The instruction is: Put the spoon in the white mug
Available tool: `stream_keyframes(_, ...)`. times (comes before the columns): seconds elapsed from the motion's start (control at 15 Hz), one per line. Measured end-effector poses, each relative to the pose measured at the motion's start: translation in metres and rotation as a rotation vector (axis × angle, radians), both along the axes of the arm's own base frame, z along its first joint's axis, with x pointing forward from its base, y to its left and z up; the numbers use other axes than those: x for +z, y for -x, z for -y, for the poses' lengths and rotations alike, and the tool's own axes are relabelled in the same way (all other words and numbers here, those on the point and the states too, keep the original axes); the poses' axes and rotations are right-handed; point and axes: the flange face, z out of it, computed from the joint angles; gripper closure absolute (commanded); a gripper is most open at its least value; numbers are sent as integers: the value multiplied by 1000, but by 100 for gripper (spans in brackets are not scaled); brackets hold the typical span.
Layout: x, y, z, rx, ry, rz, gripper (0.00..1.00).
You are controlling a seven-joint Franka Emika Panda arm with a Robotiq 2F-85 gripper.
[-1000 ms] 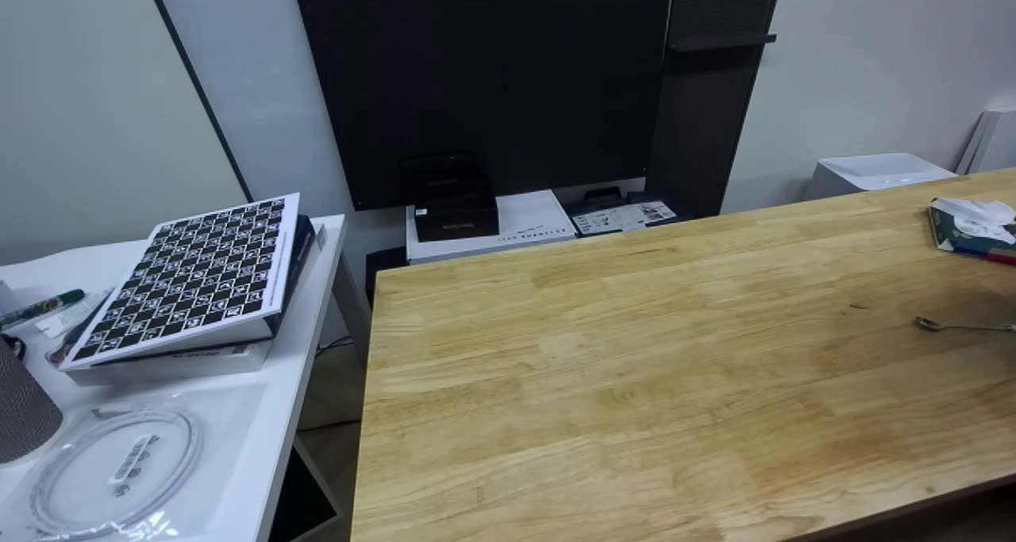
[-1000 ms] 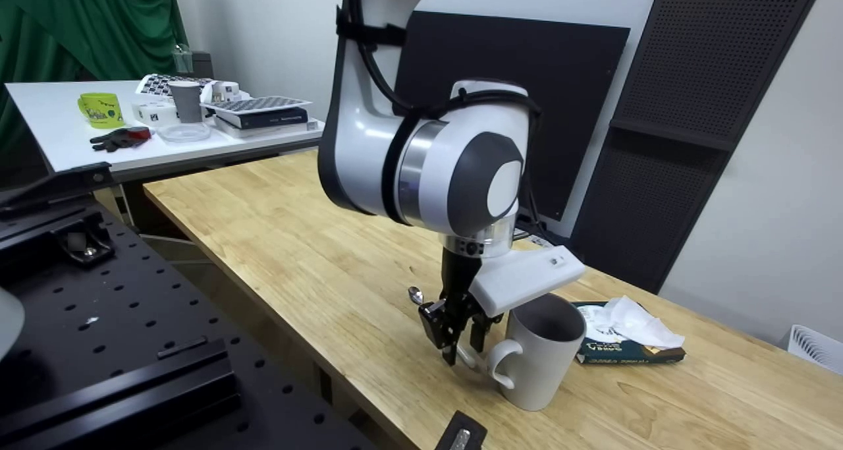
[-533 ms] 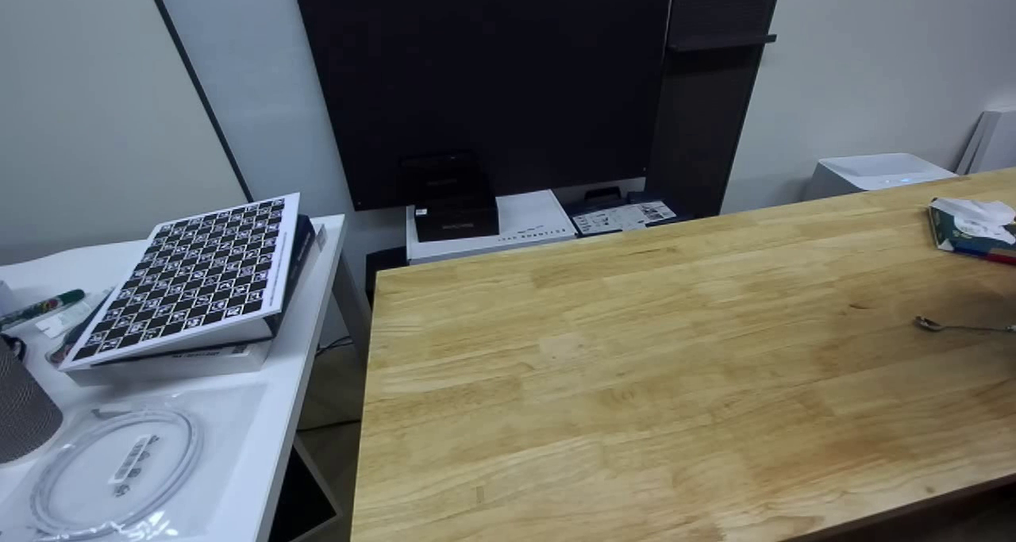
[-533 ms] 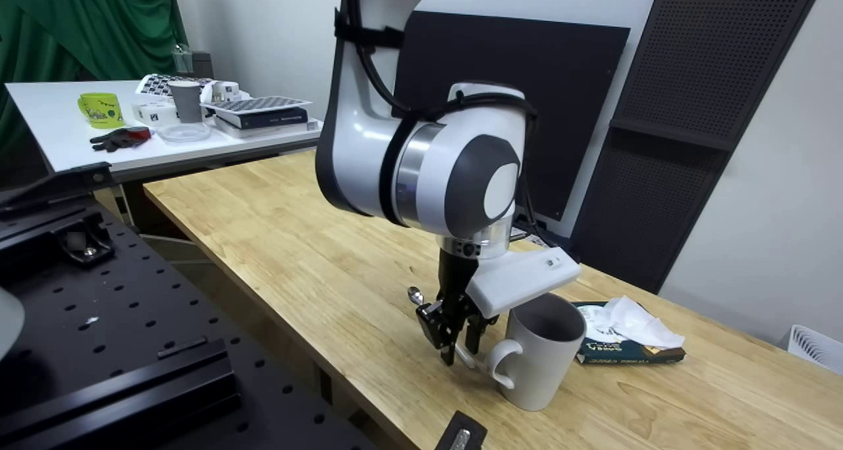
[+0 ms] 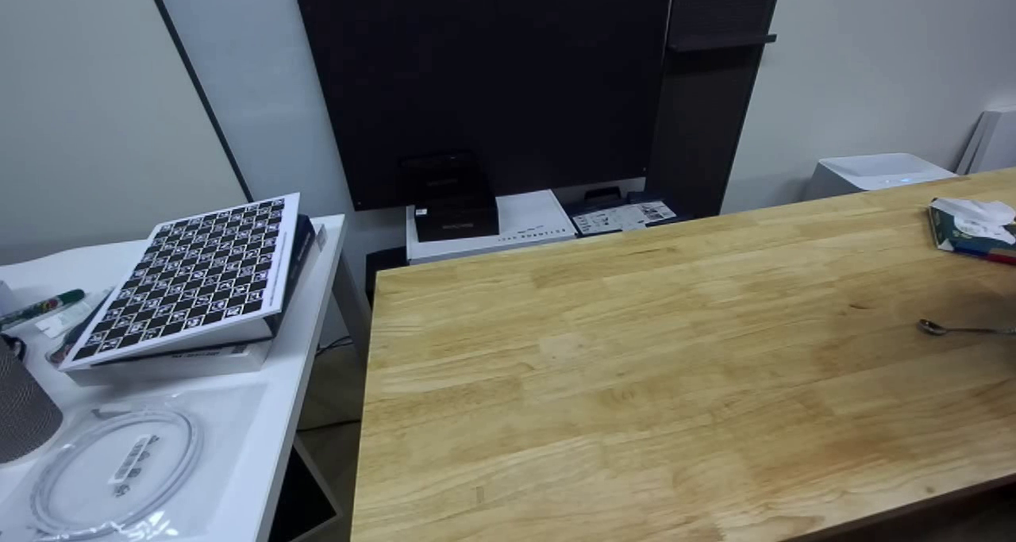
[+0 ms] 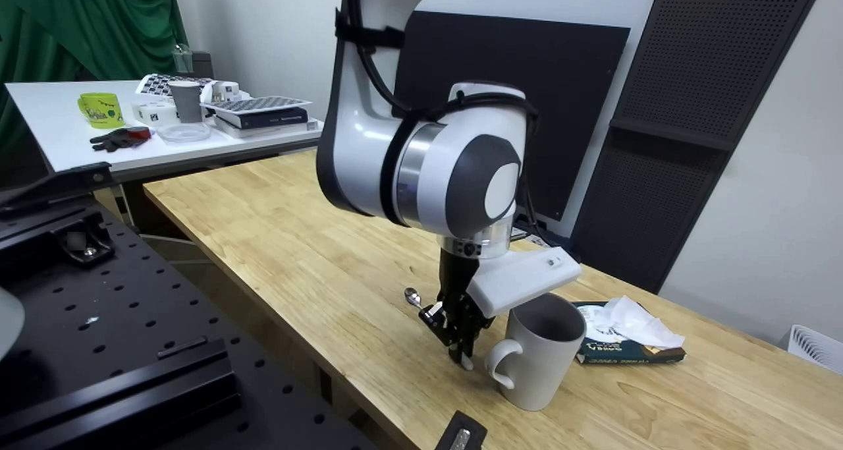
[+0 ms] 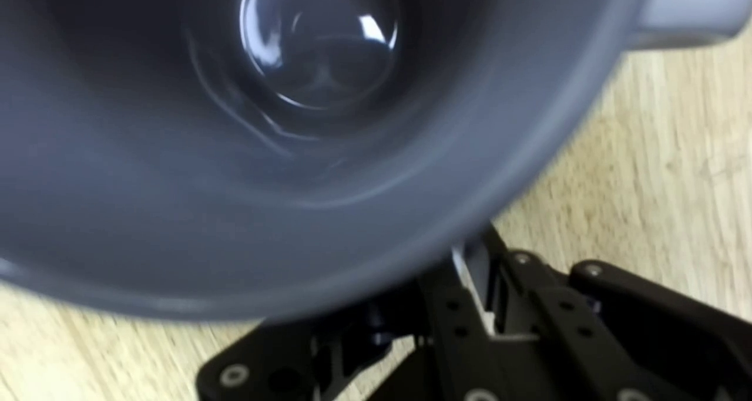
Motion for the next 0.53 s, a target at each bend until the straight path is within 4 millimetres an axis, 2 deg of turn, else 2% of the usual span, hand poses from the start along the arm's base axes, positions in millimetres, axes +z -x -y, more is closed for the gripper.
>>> stream_keyframes(0.2,0,-2,-4,8,-3,1,96)
stream_keyframes(0.53,5,-12,-24,41,-25,24,96)
